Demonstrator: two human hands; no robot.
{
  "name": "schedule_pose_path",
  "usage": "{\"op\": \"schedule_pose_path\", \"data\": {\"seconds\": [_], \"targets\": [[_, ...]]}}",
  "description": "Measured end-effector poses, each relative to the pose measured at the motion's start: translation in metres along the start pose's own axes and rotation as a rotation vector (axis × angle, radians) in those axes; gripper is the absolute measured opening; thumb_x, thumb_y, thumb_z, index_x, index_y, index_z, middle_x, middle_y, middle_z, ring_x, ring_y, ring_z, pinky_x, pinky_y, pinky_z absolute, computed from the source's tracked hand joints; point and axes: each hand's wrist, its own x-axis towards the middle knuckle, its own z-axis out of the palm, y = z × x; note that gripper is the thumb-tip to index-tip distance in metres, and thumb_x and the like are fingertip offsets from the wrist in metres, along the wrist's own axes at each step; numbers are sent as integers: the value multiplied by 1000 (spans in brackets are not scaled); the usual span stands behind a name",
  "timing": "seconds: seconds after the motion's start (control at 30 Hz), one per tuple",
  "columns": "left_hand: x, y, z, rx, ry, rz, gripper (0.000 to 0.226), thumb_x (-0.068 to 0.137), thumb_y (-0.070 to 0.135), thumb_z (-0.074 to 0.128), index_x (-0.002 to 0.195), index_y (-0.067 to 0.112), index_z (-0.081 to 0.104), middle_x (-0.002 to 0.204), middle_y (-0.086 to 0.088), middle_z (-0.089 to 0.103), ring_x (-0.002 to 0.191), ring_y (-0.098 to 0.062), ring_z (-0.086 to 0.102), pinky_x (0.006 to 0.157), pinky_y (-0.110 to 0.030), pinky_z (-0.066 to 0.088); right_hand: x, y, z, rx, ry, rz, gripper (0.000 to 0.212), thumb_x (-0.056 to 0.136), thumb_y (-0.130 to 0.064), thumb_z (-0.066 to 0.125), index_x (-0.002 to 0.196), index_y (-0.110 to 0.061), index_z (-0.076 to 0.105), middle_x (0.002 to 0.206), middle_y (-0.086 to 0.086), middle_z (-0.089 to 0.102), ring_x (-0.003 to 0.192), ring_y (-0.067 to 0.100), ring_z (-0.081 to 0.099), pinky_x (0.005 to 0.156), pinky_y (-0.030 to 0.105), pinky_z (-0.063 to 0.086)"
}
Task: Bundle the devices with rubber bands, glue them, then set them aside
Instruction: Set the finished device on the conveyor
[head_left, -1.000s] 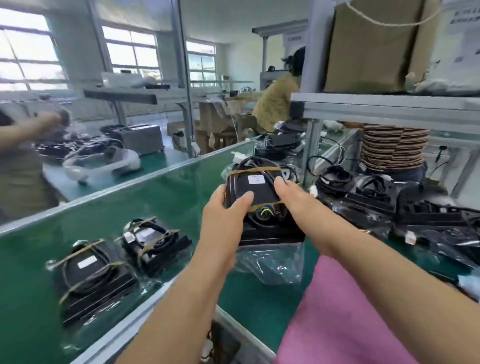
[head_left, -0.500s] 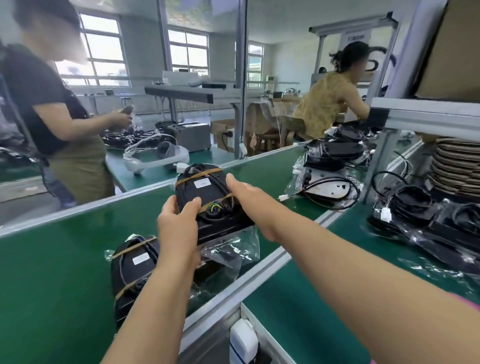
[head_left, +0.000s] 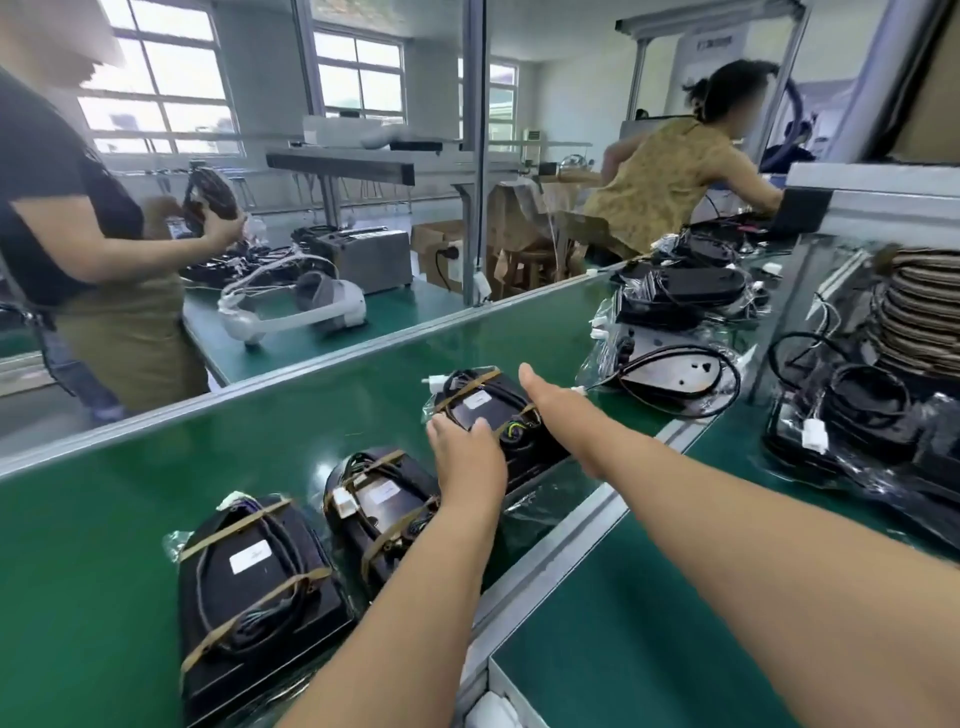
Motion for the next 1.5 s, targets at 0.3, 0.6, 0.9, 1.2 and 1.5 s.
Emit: {"op": "schedule_pose_path", "data": {"seconds": [0.3,0.6,0.9,1.2,1.5], "targets": [[11,-12,15,152,5,-19,64,102,35,38,153,1,21,164,-12,16,150,-29,18,121,-48,19,20,32,8,39,-99,159,90,86,-81,28,149,-18,40,156,4,37,143,25,35,119,43,23],[16,-11,18,333,-10,-116,57,96,31,46,140,-4,42,157,-19,24,143,-36,28,116,-47,27,20,40,9,24,-167,211,89,85,-83,27,149,-22,41,161,4,27,148,25,23,119,46,16],[-13,19,32,134,45,229,51,101,26,45,148,10,39,160,-4,28,146,-19,26,115,-33,22,-14,29,-18,-32,113,-95,52,102,-50,31,131,-13,54,131,7,57,122,26,51,99,34,37],[-74,90,145,108,-377,387,32,98,24,48,126,15,62,123,1,61,110,-10,57,88,-23,41,-59,35,-155,-105,439,-96,43,99,-42,40,128,-15,57,123,6,63,110,27,59,87,36,45],[-107,112,270,272,-604,484,50,96,47,49,127,8,55,121,-11,62,112,-31,57,83,-38,41,-96,79,-270,-164,800,-33,24,98,-25,44,119,-13,52,129,12,55,97,22,53,78,33,41]]}}
